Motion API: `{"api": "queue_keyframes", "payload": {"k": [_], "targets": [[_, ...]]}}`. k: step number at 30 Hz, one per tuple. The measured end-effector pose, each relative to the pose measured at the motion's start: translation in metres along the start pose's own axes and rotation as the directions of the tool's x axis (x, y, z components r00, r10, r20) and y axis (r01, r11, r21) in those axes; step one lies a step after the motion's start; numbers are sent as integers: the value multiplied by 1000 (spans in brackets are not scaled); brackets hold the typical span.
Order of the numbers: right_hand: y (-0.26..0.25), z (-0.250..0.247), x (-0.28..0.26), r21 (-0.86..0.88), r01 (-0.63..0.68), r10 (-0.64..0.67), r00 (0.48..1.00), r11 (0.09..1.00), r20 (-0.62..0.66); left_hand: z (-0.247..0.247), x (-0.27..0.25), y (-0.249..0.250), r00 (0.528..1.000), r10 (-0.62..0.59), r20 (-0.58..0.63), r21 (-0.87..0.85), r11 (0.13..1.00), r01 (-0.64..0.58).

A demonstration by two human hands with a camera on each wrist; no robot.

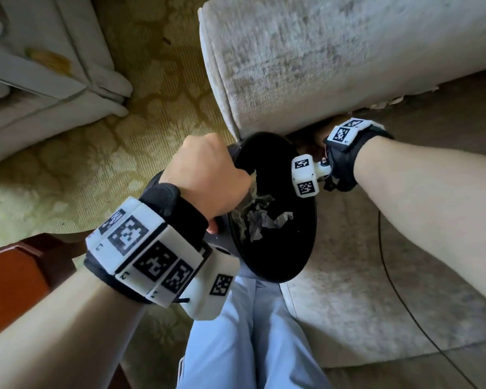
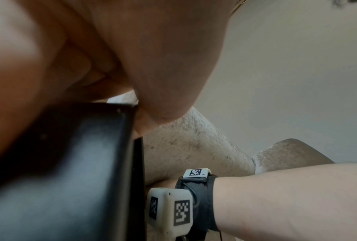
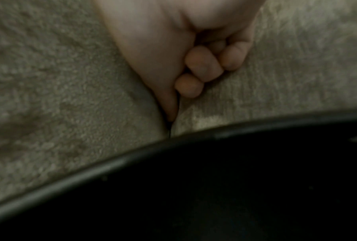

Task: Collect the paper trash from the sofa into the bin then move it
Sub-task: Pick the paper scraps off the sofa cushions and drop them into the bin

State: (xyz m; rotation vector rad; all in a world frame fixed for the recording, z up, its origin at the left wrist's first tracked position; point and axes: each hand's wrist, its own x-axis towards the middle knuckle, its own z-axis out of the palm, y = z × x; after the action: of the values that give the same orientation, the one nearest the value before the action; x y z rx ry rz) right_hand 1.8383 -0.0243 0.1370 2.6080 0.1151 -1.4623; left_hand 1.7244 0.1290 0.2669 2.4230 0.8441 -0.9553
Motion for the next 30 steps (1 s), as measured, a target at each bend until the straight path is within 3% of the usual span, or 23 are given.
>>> {"api": "queue_keyframes", "payload": {"k": [4,7,8,9,11,12,13,14,15,16,17,22,24,27,28,30], "targets": [[1,0,6,56,99,-99,995,993,-12,2,1,1,1000,-7,-19,1,1000,7],[-4,-1,-6,-287,58,-68,997,956,-24,4,0,0,999,-5,-42,6,1000,5],[-5,3,-4,-288,20,-23,1000,957,-6,5,0,1,999,-4,-45,5,1000,4],[-1,7,0,-224,9,-8,1000,975,6,6,0,1,999,-4,-45,1,1000,4],[8,13,11,67,31,-28,998,997,-52,6,-1,1,999,-1,-33,-14,1000,1],[12,14,14,306,21,-4,998,952,-55,5,-2,2,1000,-3,-22,-29,1000,2],[12,13,10,519,-7,-10,1000,855,30,4,-4,2,1000,-8,-7,-52,999,8],[14,14,4,724,-4,-62,996,690,64,2,-5,3,1000,-16,11,-78,997,17],[16,14,-3,825,-43,-58,994,564,92,0,-7,5,999,-22,27,-97,995,25],[19,16,-9,889,-100,-46,990,446,135,-2,-8,6,999,-25,40,-105,994,30],[20,17,-19,901,-132,-80,980,414,181,-4,-10,6,998,-32,51,-106,994,37],[33,34,-47,932,-46,-234,962,358,137,-7,-21,8,991,-96,98,-105,989,106],[33,42,-58,911,15,-351,925,412,144,-5,-26,5,987,-124,100,-103,985,135],[32,44,-76,714,191,-523,806,674,277,2,-36,1,982,-159,105,-93,981,169],[32,44,-80,652,238,-544,777,719,317,4,-40,-1,978,-175,111,-90,978,186],[32,44,-80,652,217,-554,746,727,369,8,-46,-4,970,-205,131,-89,972,217]]}}
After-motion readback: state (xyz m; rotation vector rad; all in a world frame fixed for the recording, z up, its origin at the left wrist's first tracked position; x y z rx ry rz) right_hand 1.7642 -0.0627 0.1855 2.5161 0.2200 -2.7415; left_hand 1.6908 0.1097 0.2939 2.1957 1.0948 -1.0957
